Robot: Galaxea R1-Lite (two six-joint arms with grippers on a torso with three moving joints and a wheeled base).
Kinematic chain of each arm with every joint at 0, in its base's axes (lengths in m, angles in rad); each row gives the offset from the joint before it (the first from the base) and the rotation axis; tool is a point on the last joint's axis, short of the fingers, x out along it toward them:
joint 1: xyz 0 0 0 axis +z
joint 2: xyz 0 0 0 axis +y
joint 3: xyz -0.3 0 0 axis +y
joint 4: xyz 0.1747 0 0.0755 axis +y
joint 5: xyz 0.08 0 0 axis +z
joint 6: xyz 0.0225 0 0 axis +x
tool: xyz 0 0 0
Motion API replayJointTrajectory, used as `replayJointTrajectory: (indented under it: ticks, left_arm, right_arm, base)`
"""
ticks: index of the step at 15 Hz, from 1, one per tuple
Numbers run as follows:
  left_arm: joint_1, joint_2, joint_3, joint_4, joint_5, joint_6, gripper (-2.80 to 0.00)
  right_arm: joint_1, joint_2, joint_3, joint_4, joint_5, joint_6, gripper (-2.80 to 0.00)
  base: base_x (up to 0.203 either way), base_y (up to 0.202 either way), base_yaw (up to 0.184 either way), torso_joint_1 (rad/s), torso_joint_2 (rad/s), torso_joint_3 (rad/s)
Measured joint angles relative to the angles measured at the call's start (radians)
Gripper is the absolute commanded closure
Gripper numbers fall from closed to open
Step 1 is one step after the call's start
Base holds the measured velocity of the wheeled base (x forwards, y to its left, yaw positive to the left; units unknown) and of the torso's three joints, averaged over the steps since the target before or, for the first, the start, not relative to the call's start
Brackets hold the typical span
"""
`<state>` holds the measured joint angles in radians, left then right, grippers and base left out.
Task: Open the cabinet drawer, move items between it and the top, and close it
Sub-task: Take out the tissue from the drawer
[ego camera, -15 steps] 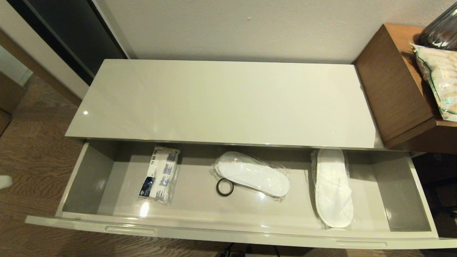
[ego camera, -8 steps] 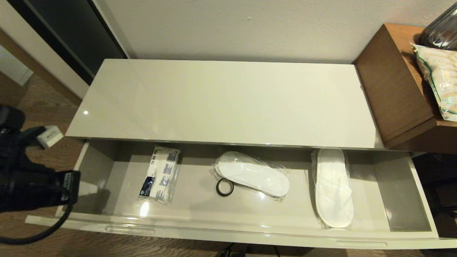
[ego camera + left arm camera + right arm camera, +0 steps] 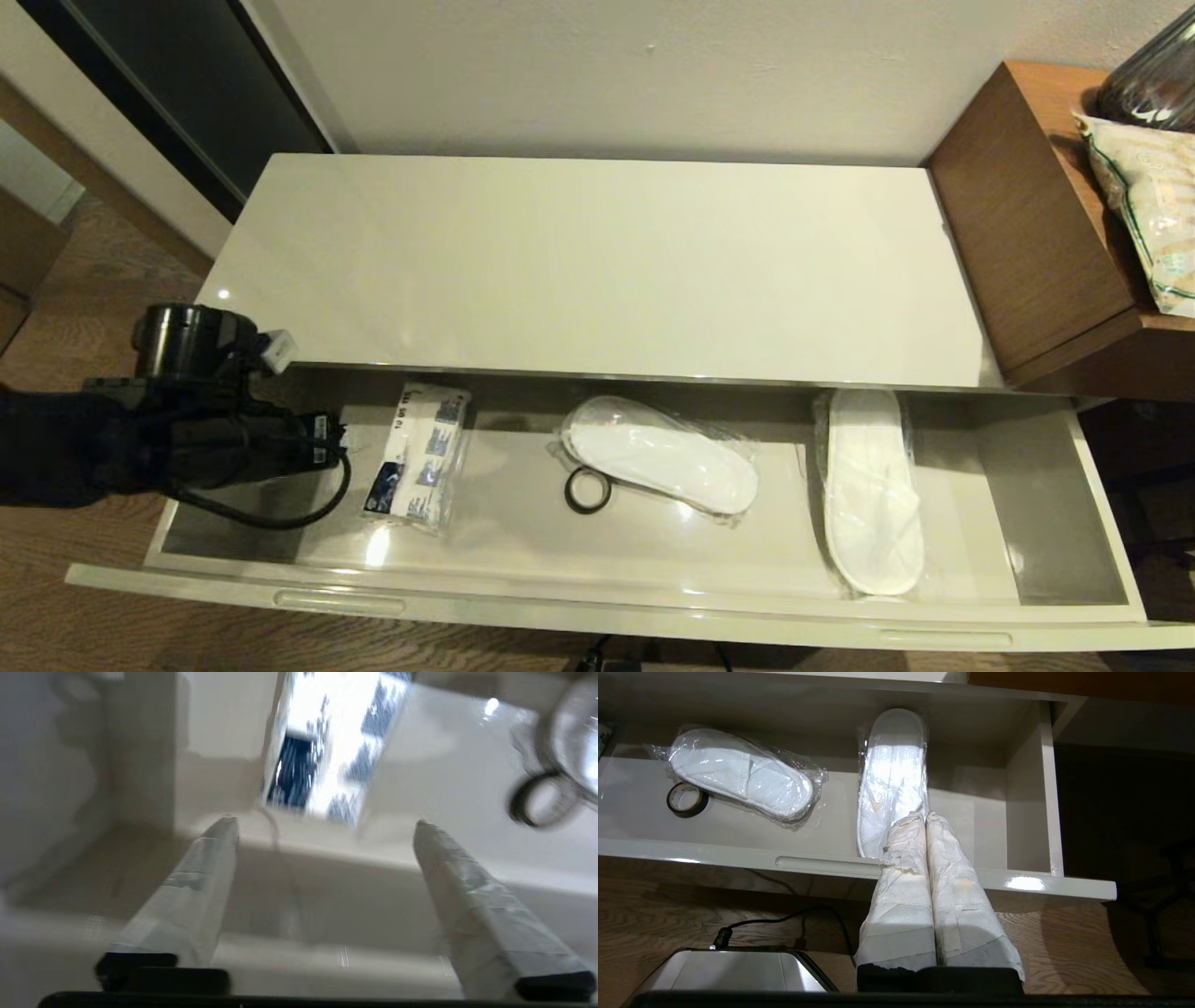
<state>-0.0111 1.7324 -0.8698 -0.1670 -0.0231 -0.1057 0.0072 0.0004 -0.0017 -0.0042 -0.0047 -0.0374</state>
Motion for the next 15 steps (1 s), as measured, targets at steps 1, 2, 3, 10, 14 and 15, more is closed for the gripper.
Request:
replayJointTrajectory:
  ticks: [1,2,3,10,14,15]
  left_arm:
    - [0.0,0.042,0.002,-0.061,0.001,0.025,-2.8]
    - [0.001,0.076,0.007,-0.101,0.003,0.043,-2.8]
    - [0.002,0.107,0.007,-0.119,0.007,0.048,-2.8]
    - [0.02,0.248,-0.019,-0.21,0.051,0.115,-2.8]
    - [0.022,0.301,-0.016,-0.225,0.077,0.111,-2.8]
    - [0.021,0.311,-0.015,-0.23,0.077,0.113,-2.8]
  right_arm:
    - [0.0,0.0,0.0,0.0,0.0,0.0,0.0]
    - [0.0,0.0,0.0,0.0,0.0,0.0,0.0]
    - [0.0,0.0,0.0,0.0,0.0,0.0,0.0]
    - [0.0,0.0,0.0,0.0,0.0,0.0,0.0]
    - [0.0,0.0,0.0,0.0,0.0,0.0,0.0]
    - [0.0,0.0,0.0,0.0,0.0,0.0,0.0]
  base:
    - [0.0,0.0,0.0,0.0,0.0,0.0]
    - [0.0,0.0,0.0,0.0,0.0,0.0]
    - [0.0,0.0,0.0,0.0,0.0,0.0]
    - [0.0,0.0,0.0,0.0,0.0,0.0]
    - [0.0,0.0,0.0,0.0,0.0,0.0]
    - [0.0,0.0,0.0,0.0,0.0,0.0]
